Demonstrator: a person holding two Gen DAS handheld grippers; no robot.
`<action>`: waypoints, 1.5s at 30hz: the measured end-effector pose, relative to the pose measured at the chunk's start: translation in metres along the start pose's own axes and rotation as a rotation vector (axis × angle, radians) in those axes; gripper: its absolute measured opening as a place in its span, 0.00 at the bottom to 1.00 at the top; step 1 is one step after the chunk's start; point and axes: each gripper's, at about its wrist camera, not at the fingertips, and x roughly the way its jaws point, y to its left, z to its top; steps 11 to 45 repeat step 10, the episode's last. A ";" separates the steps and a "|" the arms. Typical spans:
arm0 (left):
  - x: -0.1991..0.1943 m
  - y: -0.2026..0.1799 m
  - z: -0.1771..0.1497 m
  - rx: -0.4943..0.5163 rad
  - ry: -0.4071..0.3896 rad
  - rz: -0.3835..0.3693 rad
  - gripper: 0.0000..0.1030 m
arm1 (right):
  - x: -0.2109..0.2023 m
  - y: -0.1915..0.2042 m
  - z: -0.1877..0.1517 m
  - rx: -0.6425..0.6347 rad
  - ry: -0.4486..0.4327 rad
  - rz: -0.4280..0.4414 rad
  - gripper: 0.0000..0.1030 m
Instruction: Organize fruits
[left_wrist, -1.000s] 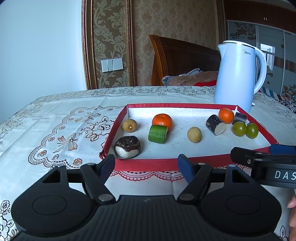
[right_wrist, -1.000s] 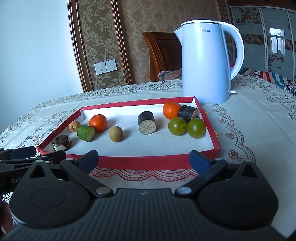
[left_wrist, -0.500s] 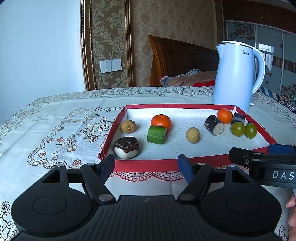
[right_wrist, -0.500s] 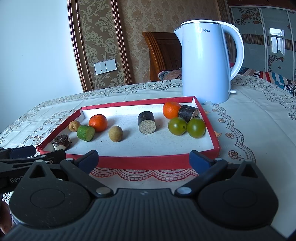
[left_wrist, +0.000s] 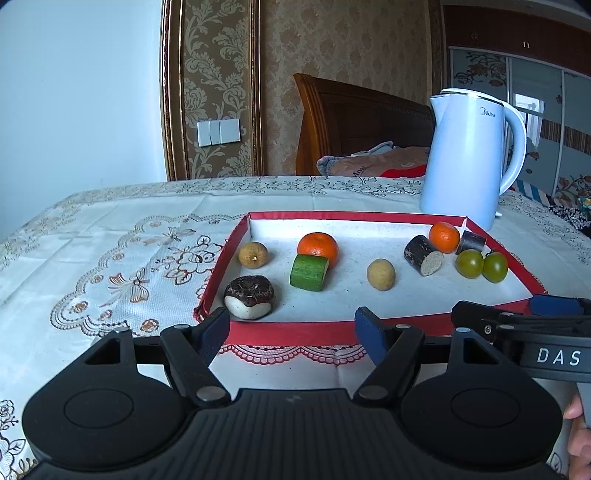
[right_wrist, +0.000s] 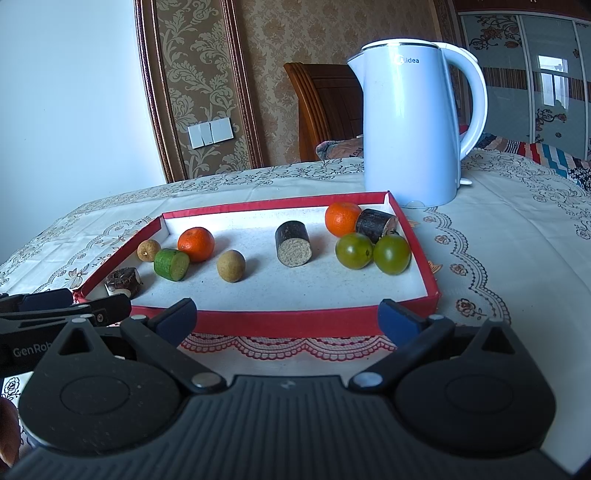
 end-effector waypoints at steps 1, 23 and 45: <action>0.000 0.000 0.000 0.004 0.000 -0.002 0.72 | 0.000 0.000 0.000 0.000 0.000 -0.001 1.00; -0.004 -0.001 -0.001 0.025 -0.045 0.006 0.72 | -0.002 -0.002 -0.002 -0.002 0.014 0.027 1.00; -0.004 -0.001 -0.001 0.025 -0.045 0.006 0.72 | -0.002 -0.002 -0.002 -0.002 0.014 0.027 1.00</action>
